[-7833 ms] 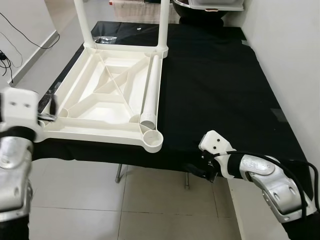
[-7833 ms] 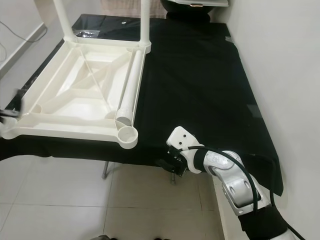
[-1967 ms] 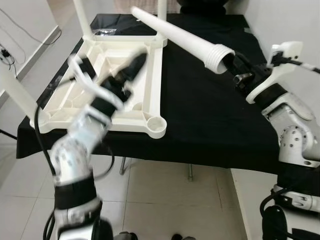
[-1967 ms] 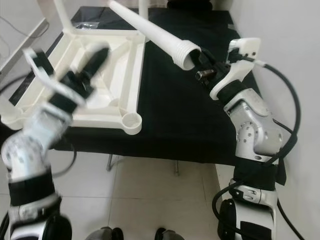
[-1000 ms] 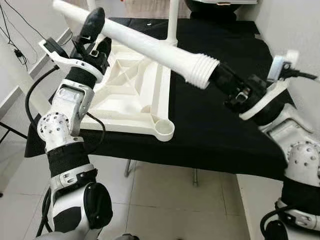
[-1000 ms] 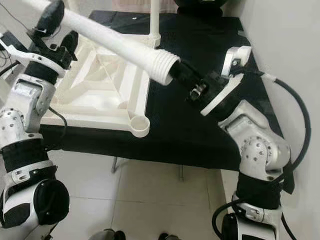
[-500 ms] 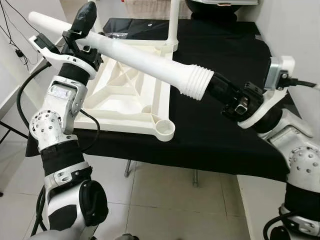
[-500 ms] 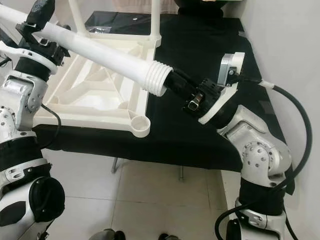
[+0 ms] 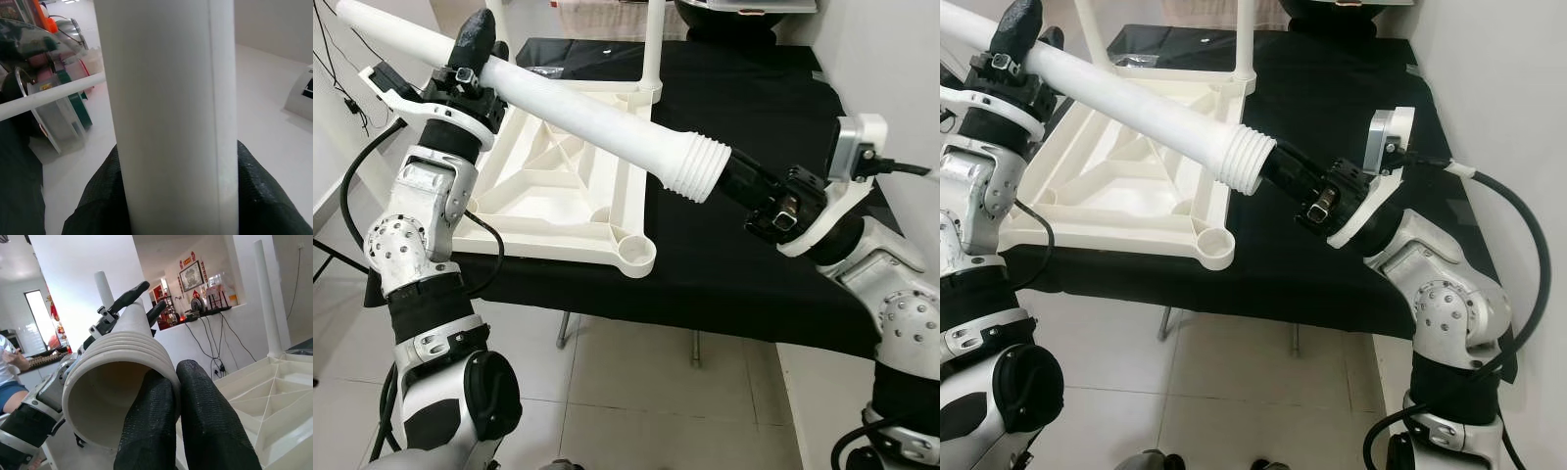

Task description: Building children table

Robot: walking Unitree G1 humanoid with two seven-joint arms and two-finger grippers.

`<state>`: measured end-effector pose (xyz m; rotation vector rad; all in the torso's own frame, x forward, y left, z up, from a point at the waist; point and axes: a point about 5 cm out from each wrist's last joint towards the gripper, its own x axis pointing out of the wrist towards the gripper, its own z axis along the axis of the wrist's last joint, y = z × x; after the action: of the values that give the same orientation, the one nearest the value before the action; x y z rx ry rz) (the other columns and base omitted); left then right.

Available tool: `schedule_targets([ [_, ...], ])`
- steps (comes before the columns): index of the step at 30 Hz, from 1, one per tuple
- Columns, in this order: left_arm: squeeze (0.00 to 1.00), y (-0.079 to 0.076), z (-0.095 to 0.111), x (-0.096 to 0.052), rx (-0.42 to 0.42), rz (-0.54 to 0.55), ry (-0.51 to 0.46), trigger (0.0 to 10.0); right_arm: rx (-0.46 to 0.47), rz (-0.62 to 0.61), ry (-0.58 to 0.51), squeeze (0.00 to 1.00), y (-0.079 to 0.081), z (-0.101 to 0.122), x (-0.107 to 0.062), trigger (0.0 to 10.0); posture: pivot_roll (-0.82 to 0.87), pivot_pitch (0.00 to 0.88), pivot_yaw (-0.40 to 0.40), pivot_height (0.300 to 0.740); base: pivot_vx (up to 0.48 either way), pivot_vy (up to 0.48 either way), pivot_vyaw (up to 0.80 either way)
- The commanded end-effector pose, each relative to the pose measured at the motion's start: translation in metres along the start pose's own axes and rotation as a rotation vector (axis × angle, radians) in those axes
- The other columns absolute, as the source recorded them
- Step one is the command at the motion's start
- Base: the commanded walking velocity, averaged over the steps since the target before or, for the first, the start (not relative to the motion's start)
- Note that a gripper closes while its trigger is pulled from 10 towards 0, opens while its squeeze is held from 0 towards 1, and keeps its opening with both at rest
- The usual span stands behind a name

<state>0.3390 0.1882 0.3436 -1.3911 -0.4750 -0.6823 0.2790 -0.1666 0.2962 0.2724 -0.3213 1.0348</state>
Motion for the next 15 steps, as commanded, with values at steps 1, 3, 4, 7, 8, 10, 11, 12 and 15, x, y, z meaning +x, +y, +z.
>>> schedule_targets([
  [1, 0.0, -0.007, 0.005, 0.001, 0.03, -0.021, -0.022, 0.0, -0.009, -0.007, 0.019, 0.0, 0.001, -0.004, 0.0, 10.0, 0.07, 0.137, -0.017, 0.74, 0.0, 0.0, 0.0],
  [3, 0.0, -0.008, 0.006, 0.001, 0.034, -0.023, -0.029, 0.0, -0.009, -0.018, 0.018, 1.0, 0.001, -0.005, 0.0, 10.0, 0.07, 0.137, -0.017, 0.74, 0.0, 0.0, 0.0],
  [4, 0.0, -0.012, 0.013, 0.004, 0.053, -0.028, -0.055, 0.0, 0.016, -0.06, 0.028, 1.0, -0.003, -0.014, -0.003, 10.0, 0.06, 0.14, -0.018, 0.74, 0.0, 0.0, 0.0],
  [7, 0.0, -0.016, 0.022, 0.007, 0.074, -0.034, -0.081, 0.0, 0.038, -0.094, 0.053, 1.0, -0.007, -0.023, -0.009, 10.0, 0.06, 0.14, -0.018, 0.74, 0.0, 0.0, 0.0],
  [8, 0.0, -0.019, 0.027, 0.009, 0.084, -0.04, -0.094, 0.0, 0.039, -0.118, 0.074, 1.0, -0.01, -0.028, -0.014, 10.0, 0.06, 0.14, -0.019, 0.74, 0.0, 0.0, 0.0],
  [10, 0.0, -0.027, 0.038, 0.015, 0.112, -0.061, -0.113, 0.0, 0.029, -0.178, 0.118, 1.0, -0.017, -0.036, -0.027, 10.0, 0.06, 0.143, -0.022, 0.74, 0.0, 0.0, 0.0],
  [11, 0.0, -0.027, 0.038, 0.015, 0.112, -0.061, -0.113, 0.0, 0.029, -0.178, 0.118, 1.0, -0.017, -0.036, -0.027, 10.0, 0.06, 0.143, -0.022, 0.74, 0.0, 0.0, 0.0],
  [12, 0.0, -0.03, 0.042, 0.016, 0.122, -0.069, -0.118, 0.0, 0.025, -0.198, 0.131, 1.0, -0.019, -0.037, -0.032, 10.0, 0.06, 0.143, -0.022, 0.74, 0.0, 0.0, 0.0],
  [15, 0.0, -0.04, 0.05, 0.024, 0.204, -0.099, -0.079, 0.0, -0.079, -0.299, 0.272, 1.0, -0.029, -0.042, -0.051, 10.0, 0.06, 0.146, -0.02, 0.74, 0.0, 0.0, 0.0],
])
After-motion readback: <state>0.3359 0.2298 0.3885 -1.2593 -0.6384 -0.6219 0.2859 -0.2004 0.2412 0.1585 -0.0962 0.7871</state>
